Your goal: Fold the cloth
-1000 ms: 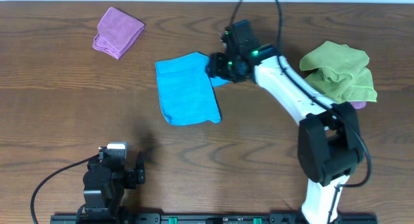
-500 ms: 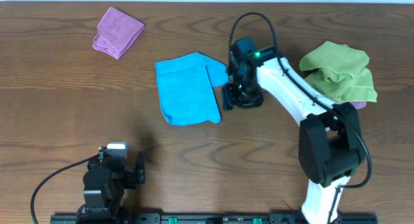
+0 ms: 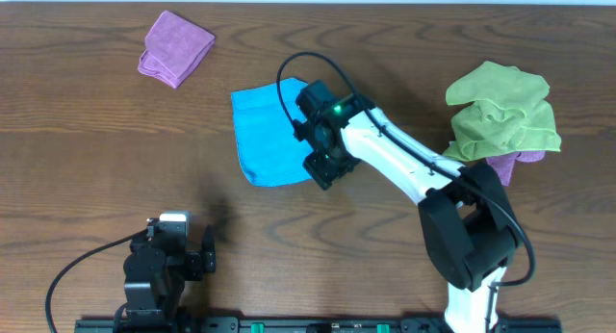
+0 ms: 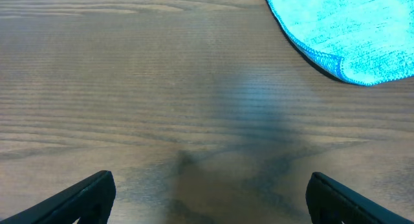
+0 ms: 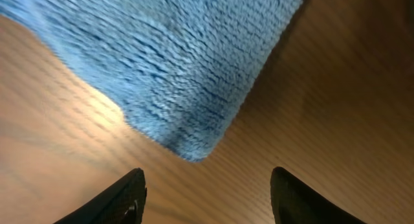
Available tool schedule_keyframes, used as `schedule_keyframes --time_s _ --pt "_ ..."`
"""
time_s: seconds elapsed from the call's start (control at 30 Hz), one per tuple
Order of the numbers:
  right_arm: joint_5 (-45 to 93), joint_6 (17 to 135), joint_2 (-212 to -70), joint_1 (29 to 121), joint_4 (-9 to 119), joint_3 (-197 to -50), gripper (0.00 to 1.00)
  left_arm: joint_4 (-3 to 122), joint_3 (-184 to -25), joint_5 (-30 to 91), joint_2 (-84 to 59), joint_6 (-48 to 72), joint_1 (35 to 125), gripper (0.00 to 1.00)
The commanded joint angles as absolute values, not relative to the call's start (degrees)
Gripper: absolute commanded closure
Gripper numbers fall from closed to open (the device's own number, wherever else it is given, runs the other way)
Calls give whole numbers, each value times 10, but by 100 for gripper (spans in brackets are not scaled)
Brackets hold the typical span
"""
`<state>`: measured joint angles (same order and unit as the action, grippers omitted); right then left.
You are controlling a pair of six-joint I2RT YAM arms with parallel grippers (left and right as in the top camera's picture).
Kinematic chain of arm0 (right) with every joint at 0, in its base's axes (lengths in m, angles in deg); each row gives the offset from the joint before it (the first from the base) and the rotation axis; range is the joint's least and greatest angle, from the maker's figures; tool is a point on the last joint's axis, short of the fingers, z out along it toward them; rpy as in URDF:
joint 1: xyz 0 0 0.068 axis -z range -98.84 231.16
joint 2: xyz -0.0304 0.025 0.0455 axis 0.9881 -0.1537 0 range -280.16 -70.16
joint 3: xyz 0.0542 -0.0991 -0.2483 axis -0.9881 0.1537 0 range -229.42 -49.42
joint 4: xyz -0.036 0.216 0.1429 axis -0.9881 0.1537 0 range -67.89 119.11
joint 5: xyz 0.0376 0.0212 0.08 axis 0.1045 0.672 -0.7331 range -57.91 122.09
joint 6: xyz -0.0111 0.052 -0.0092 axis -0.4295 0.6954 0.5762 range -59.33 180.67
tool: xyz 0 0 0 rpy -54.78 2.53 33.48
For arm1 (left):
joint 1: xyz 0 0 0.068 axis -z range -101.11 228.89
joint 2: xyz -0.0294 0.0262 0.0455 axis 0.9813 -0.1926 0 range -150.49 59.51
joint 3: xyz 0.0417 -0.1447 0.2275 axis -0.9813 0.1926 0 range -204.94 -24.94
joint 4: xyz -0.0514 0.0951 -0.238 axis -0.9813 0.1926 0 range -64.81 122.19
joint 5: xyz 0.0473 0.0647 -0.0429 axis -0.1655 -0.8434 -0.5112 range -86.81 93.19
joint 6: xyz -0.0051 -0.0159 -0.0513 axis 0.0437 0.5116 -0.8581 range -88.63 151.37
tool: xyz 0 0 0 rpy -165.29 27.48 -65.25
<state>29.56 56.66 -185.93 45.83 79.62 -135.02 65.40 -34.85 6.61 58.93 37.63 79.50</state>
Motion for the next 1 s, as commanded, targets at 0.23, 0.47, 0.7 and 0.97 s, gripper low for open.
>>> schedule_keyframes --time_s 0.23,0.47,0.7,0.97 --pt "318 553 -1856 454 750 -1294 44 657 -342 60 593 382 797 5" --pt "301 557 -1856 440 721 -1294 45 657 -342 60 593 382 797 5" --pt "302 566 -1856 434 693 -1294 54 657 -342 60 593 382 797 5" --pt "302 568 -1856 434 679 -1294 76 657 -342 60 593 382 797 5"
